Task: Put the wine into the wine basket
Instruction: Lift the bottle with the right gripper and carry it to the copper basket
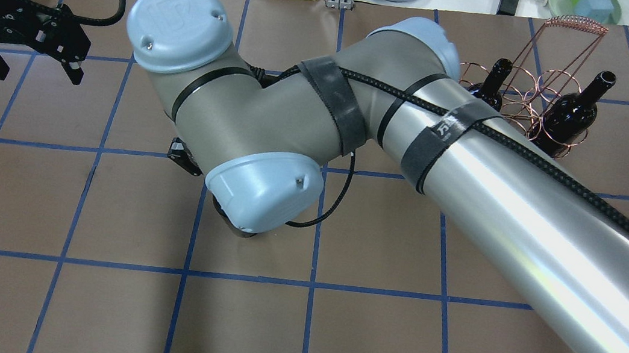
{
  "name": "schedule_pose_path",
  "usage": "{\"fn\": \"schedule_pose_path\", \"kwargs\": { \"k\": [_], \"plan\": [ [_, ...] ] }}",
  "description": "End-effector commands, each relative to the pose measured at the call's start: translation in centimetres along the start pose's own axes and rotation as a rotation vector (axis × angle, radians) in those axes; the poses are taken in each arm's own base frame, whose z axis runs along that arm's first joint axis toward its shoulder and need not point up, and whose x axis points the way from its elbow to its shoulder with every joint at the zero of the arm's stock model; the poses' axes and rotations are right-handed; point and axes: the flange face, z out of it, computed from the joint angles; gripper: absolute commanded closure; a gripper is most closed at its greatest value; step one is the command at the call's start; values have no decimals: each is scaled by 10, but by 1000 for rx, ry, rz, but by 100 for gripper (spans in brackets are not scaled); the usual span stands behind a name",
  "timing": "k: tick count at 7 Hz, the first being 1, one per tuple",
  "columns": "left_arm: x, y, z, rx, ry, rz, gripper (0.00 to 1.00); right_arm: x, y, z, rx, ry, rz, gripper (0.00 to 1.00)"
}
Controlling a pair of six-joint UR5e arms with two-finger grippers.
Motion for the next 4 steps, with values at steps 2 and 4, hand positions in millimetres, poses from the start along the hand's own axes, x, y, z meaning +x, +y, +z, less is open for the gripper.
{"fn": "schedule_pose_path", "kwargs": {
  "k": [2, 4],
  "plan": [
    [0, 0, 0, 0, 0, 0, 0, 98, -36, -93, 43, 2, 18, 73],
    [0, 0, 0, 0, 0, 0, 0, 166, -61, -132, 77, 12, 84, 73]
  ]
}}
